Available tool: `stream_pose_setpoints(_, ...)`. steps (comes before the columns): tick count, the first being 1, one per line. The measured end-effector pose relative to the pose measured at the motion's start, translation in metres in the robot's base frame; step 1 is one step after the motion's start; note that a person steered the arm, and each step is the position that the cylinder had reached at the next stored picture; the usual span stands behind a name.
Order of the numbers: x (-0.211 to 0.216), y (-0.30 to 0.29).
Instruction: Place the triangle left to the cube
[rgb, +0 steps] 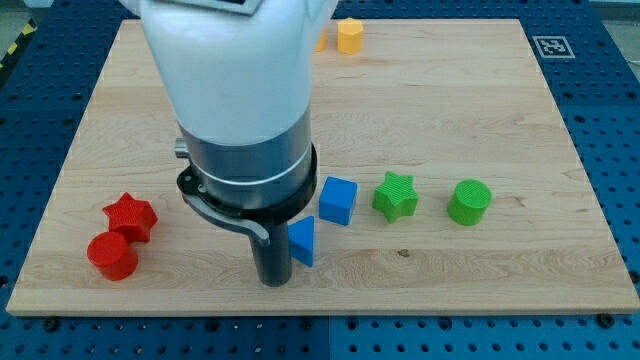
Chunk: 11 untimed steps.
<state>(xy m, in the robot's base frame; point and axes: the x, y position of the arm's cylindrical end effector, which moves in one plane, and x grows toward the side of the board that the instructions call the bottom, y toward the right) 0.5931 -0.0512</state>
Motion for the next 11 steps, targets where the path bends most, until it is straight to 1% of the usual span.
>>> stream_pose_setpoints(2, 0.005, 0.013)
stream_pose_setpoints(4, 0.005, 0.058)
stream_pose_setpoints(5, 0.004, 0.06)
stream_pose_setpoints(6, -0.002, 0.04)
stream_pose_setpoints(7, -0.019, 0.026)
stream_pose_setpoints(9, -0.046, 0.02)
stream_pose_setpoints(10, -0.052, 0.016)
stream_pose_setpoints(11, -0.045, 0.01)
